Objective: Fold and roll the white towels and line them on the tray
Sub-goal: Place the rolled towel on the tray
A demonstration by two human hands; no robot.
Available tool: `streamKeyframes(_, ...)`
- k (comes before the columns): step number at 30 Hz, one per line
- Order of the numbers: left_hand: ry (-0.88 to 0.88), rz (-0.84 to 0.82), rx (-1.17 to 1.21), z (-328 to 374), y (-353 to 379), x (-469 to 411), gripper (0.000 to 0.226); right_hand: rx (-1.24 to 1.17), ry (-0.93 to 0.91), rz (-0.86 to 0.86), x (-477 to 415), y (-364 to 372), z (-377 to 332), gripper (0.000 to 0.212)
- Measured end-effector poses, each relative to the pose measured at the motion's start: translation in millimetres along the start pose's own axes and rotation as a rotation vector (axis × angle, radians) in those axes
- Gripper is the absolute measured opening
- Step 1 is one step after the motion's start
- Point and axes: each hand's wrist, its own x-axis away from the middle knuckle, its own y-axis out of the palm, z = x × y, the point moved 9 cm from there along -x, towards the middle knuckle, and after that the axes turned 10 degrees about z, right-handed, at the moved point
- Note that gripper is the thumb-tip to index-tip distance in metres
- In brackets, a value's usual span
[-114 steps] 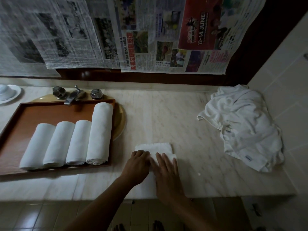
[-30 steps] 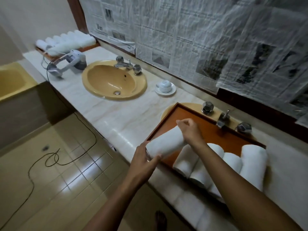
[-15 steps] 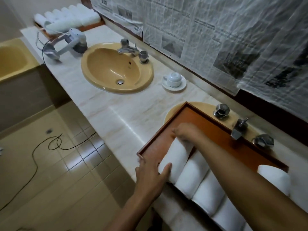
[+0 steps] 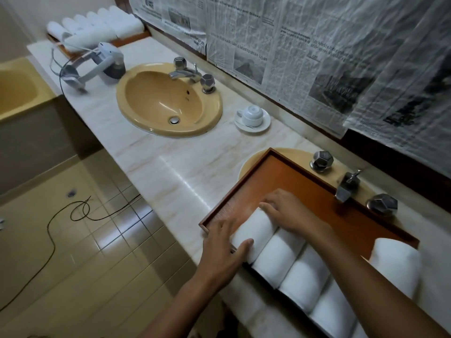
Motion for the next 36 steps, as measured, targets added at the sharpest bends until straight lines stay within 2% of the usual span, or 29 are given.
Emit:
streamKeyframes(3, 0.045, 0.013, -0.046, -1.3, -0.9, 10.8, 0.053, -0.033, 0.026, 0.090, 4.5, 0.7, 10.9, 0.032)
streamKeyframes(7, 0.013, 0.024, -0.006, -2.9, -1.7, 7.7, 0.047, -0.022, 0.071, 0.146, 10.6, 8.4, 14.0, 0.033)
streamKeyframes(13, 0.046, -0.115, -0.039, -1.3, -8.9, 14.7, 0.062, 0.080, 0.102, 0.220, 35.0, -3.7, 2.2, 0.039)
streamKeyframes(15, 0.069, -0.122, -0.051, 0.2, -16.9, 21.6, 0.061, 0.143, 0.111, 0.248, 50.2, -8.1, -1.9, 0.041)
streamKeyframes(19, 0.122, -0.118, -0.058, -3.1, -36.7, 46.1, 0.052, 0.140, 0.177, 0.338, 107.1, -8.4, -9.4, 0.039)
streamKeyframes(27, 0.206, -0.144, -0.002, 10.6, -44.6, 109.5, 0.032, -0.102, 0.331, 0.601, 264.3, 17.9, 1.5, 0.024)
streamKeyframes(31, 0.263, -0.199, 0.025, 35.9, -21.9, 141.4, 0.029, -0.165, 0.405, 0.748, 346.5, 22.1, 19.2, 0.017)
streamKeyframes(36, 0.358, -0.302, 0.034, 79.6, 25.9, 184.7, 0.023, -0.155, 0.525, 0.861, 449.7, 22.3, 53.8, 0.023)
